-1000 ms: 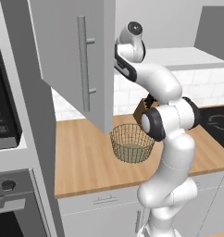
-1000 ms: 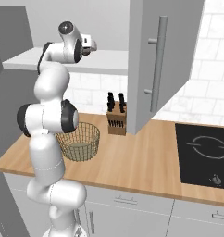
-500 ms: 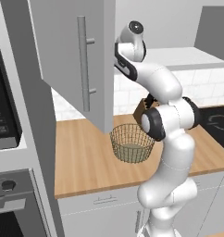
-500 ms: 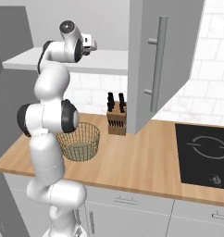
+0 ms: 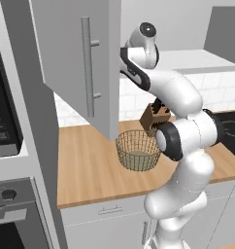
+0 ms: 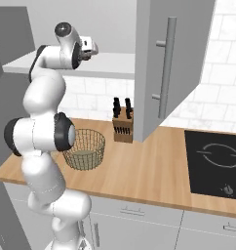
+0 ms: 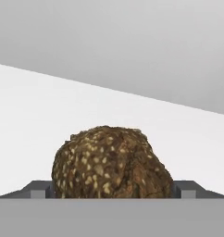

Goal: Open the cabinet, pick up the bread from the cabinet and place it in the basket. Then move the basket to the dining counter.

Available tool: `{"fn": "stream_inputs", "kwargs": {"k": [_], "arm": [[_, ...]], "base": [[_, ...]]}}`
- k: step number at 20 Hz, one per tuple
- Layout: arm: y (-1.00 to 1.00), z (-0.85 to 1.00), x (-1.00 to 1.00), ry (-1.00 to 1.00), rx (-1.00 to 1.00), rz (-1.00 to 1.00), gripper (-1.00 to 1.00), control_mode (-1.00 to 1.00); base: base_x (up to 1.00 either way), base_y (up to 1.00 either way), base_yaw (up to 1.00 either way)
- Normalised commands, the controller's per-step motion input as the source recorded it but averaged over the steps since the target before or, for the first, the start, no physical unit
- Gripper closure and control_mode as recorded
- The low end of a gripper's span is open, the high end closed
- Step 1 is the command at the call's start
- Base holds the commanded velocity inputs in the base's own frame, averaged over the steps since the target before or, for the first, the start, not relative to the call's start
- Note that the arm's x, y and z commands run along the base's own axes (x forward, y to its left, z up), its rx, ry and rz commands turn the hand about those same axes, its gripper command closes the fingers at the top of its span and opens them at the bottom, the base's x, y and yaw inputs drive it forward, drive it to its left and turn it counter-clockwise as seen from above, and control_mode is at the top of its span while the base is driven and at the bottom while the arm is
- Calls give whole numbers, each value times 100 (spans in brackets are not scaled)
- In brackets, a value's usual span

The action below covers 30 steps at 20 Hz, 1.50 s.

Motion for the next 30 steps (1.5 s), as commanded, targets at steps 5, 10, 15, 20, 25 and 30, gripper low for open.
{"fn": "stream_inputs", "kwargs": {"k": [5,10,15,20,25,30], "arm": [[1,-1,-93,-3,-3,1,100,-100],[0,0,-100,0,-1,0,100,-100],[0,0,-100,3,0,0,100,-100],[-4,-2,-100,12,0,0,100,-100],[-23,-58,-83,16,0,0,100,-100],[-43,-100,-10,13,0,0,100,-100]], "base": [[0,0,0],[0,0,0],[0,0,0],[0,0,0],[0,0,0],[0,0,0]]}}
